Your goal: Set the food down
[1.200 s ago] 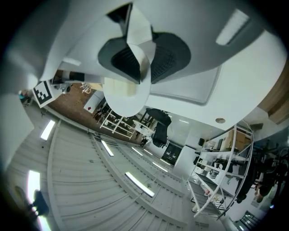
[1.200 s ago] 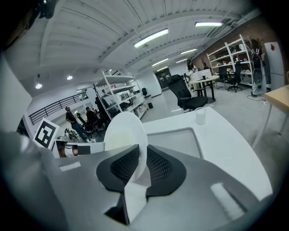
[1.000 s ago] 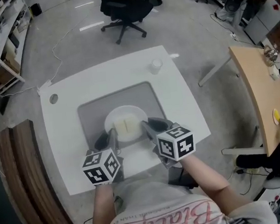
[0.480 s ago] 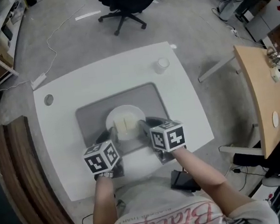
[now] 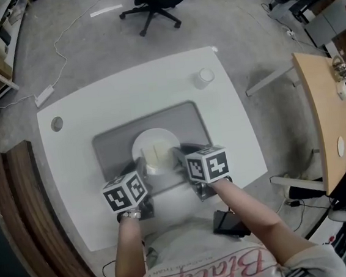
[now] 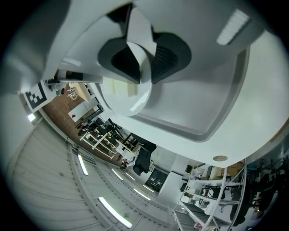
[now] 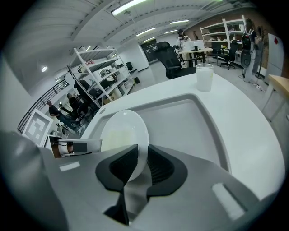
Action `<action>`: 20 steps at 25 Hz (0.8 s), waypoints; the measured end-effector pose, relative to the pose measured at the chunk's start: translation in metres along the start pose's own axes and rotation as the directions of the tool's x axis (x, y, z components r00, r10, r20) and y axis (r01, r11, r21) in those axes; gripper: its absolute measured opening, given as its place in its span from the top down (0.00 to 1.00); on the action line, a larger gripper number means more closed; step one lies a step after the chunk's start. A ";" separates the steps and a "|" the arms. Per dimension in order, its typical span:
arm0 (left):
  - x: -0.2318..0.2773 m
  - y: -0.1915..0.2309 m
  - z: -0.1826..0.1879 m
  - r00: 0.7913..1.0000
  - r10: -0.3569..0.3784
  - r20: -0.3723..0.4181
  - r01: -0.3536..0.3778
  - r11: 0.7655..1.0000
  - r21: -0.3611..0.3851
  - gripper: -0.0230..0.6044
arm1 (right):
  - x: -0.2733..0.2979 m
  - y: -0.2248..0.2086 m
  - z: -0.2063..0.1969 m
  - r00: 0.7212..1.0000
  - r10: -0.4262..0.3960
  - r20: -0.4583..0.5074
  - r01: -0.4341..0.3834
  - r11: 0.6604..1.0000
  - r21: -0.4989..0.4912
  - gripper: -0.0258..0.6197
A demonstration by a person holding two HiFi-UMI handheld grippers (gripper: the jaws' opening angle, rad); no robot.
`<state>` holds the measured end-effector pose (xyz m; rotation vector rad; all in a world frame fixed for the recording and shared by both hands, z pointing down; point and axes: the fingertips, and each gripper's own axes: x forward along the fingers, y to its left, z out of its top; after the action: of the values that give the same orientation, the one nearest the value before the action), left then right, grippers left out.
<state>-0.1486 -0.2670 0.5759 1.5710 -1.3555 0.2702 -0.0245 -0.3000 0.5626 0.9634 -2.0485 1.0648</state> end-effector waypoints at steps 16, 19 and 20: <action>0.005 0.004 -0.002 0.996 0.091 -0.017 -0.091 0.996 -0.007 0.82 | 0.015 -0.006 -0.002 0.998 -0.068 -0.008 0.068 0.998 0.009 0.81; 0.006 0.006 -0.001 0.994 0.104 -0.016 -0.105 0.994 -0.006 0.82 | 0.017 -0.006 0.000 0.999 -0.048 0.004 0.048 0.999 0.016 0.80; 0.006 0.007 0.000 0.995 0.102 -0.017 -0.102 0.995 -0.005 0.82 | 0.017 -0.006 0.000 0.999 -0.038 0.013 0.037 0.999 0.024 0.80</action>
<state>-0.1523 -0.2698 0.5843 1.4933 -1.4242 0.3410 -0.0285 -0.3081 0.5787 1.0195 -2.0252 1.0673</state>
